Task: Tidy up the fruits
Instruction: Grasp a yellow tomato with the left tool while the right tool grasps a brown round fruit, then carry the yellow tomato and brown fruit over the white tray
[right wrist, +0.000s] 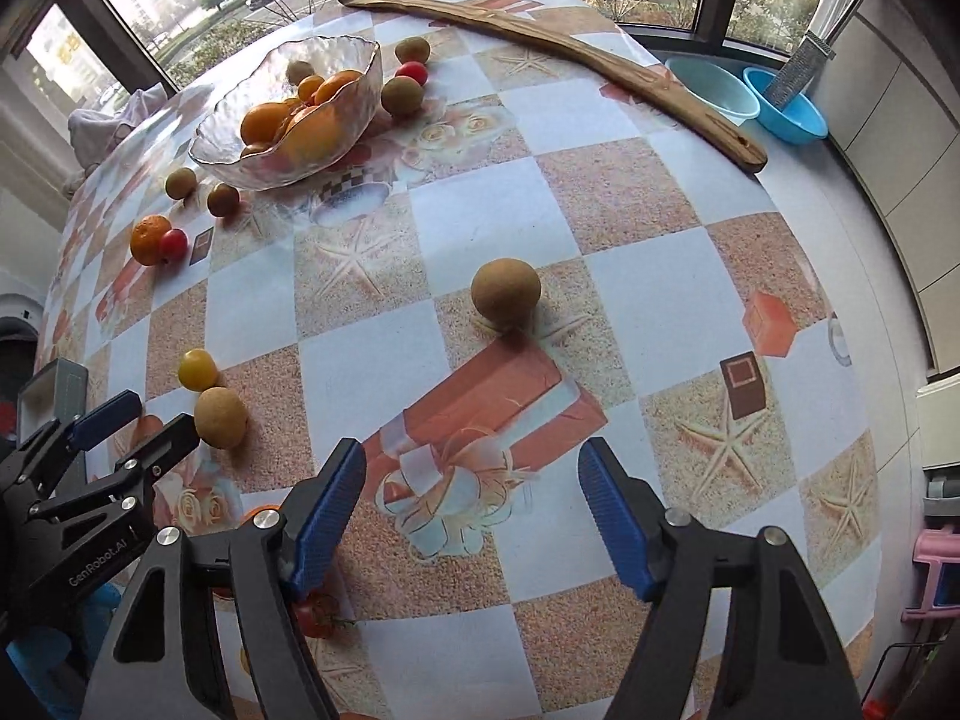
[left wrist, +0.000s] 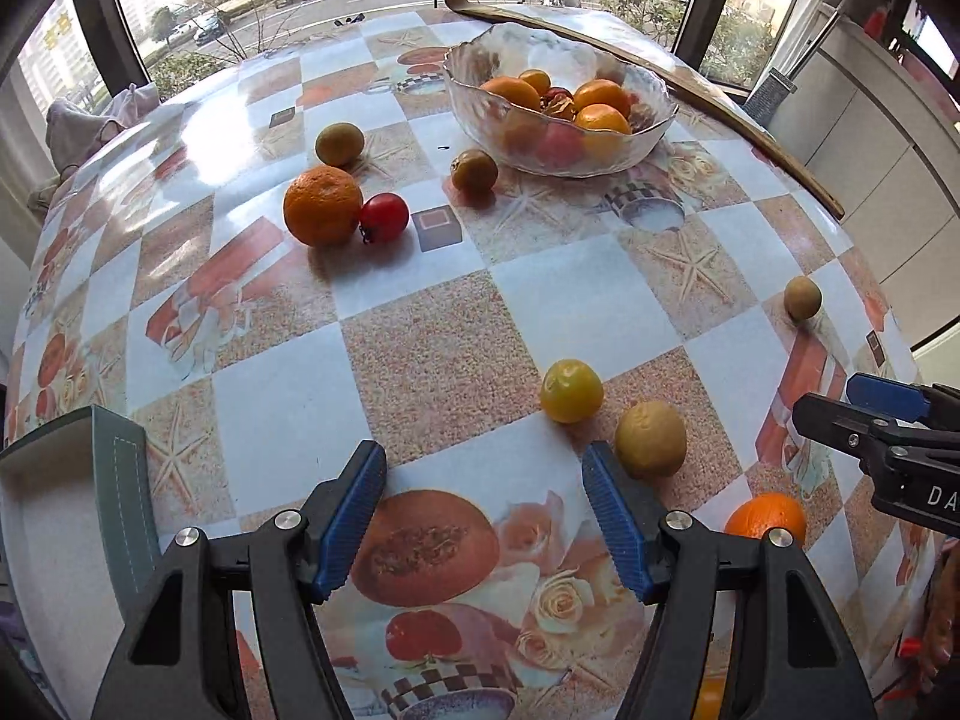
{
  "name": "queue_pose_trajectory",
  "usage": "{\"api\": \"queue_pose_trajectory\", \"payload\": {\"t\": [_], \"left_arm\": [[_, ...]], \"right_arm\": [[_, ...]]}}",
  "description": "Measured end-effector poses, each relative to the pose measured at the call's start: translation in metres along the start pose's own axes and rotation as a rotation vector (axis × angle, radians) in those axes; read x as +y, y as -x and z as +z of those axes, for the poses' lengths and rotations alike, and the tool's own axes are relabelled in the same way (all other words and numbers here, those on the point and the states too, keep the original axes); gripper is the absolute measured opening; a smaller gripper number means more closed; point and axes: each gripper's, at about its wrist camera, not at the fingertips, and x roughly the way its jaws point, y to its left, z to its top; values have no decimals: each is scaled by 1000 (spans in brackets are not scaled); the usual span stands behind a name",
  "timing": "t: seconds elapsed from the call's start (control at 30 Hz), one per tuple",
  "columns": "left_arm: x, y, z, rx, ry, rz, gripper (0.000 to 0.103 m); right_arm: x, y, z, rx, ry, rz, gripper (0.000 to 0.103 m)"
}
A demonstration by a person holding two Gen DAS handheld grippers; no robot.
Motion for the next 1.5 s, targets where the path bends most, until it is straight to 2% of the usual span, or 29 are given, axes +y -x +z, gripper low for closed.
{"api": "queue_pose_trajectory", "payload": {"t": [0.43,0.5,0.53,0.6,0.63,0.67,0.7,0.8,0.93,1.2,1.5], "left_arm": [[-19,-9,18,-18,11,44,68],[-20,-8,19,-21,10,45,52],[-22,-7,20,-17,6,43,48],[-25,-7,21,-11,-3,41,28],[-26,-6,22,-11,-5,37,25],[-27,-7,23,-12,-1,30,23],[-26,-7,23,-13,9,15,23],[-19,-2,21,-19,66,-52,23],[-9,9,16,-31,113,-79,23],[9,30,0,-42,130,-70,23],[31,60,-22,-78,154,-42,23]], "right_arm": [[2,-13,36,-40,34,-10,69],[3,-14,38,-47,43,-19,58],[4,-14,40,-50,47,-22,56],[6,-13,41,-53,57,-18,45],[7,-13,42,-55,64,-17,41],[9,-13,42,-56,73,-18,31],[9,-13,43,-57,80,-16,28],[6,-12,44,-44,68,22,28],[-1,-6,37,-30,23,66,28],[8,8,19,-16,14,111,28],[41,27,8,-24,58,149,28]]}}
